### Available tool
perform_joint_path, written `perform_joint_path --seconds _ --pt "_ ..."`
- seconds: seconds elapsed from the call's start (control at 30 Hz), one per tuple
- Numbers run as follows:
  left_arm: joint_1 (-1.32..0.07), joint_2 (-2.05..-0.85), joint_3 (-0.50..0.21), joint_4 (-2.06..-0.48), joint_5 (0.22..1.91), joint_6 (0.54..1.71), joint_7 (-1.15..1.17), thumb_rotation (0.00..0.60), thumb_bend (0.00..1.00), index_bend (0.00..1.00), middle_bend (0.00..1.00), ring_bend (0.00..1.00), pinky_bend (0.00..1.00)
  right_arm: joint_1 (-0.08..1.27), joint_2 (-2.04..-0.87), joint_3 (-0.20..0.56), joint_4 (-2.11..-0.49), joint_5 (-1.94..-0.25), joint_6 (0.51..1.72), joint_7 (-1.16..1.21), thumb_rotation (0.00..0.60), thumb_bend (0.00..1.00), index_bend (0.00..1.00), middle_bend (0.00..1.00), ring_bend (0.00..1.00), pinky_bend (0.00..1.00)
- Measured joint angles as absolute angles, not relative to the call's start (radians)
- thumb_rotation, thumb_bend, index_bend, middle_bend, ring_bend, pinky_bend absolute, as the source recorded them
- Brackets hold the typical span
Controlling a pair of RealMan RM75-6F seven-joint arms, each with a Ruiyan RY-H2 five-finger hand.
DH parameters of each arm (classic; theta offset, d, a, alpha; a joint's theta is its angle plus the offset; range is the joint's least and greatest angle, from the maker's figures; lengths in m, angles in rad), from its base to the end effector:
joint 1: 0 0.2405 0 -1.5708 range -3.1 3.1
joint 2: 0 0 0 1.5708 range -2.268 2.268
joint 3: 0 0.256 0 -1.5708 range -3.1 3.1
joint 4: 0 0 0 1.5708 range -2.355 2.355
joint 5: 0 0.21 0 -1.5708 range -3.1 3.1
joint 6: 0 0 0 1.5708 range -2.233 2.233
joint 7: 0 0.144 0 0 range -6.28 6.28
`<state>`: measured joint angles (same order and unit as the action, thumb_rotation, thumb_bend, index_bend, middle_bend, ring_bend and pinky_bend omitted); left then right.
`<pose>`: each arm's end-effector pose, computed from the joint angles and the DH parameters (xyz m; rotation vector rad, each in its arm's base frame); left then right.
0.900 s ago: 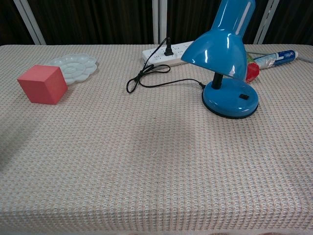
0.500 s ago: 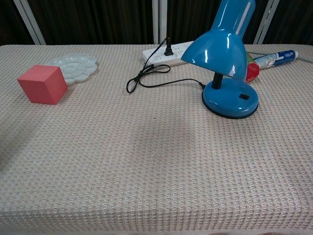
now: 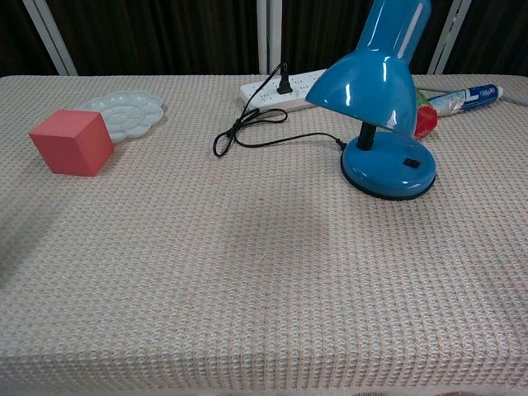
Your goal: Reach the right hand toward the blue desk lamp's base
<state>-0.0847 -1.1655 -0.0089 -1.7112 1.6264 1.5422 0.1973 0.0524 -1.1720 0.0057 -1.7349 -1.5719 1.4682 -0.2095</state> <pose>-0.2698 0.1690 0.1339 -1.4946 -0.7914 -0.9516 -0.2797 -0.1594 0.1220 1.4874 -0.9056 0.8661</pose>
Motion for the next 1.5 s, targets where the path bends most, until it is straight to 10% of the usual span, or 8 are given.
perform_joint_path --seconds 0.33,0.47,0.57,1.0,1.5 --pt "-0.085 -1.166 -0.007 -1.715 1.631 1.543 0.2 0.6 0.04 0.0 0.0 0.0 0.0 0.09 -1.148 0.014 -1.769 -1.544 1.4 -0.236 0.6 0.06 0.0 0.1 0.06 0.03" --pt "-0.084 -1.166 -0.006 -1.715 1.634 1.545 0.199 0.6 0.04 0.0 0.0 0.0 0.0 0.115 -1.141 0.028 -1.783 -1.527 1.367 -0.257 0.6 0.06 0.0 0.72 0.58 0.5" --pt "-0.083 -1.166 -0.006 -1.714 1.637 1.549 0.196 0.6 0.04 0.0 0.0 0.0 0.0 0.135 -1.136 0.033 -1.793 -1.501 1.324 -0.269 0.6 0.06 0.0 0.97 0.84 0.75" --pt "-0.083 -1.169 -0.004 -1.713 1.638 1.546 0.203 0.6 0.04 0.0 0.0 0.0 0.0 0.299 -1.176 0.092 -1.828 -1.311 1.104 -0.443 0.6 0.28 0.0 1.0 0.92 0.84" --pt "-0.079 -1.17 0.0 -1.715 1.643 1.549 0.205 0.6 0.04 0.0 0.0 0.0 0.0 0.485 -1.266 0.131 -1.764 -0.987 0.908 -0.537 0.6 0.31 0.0 1.0 0.92 0.84"
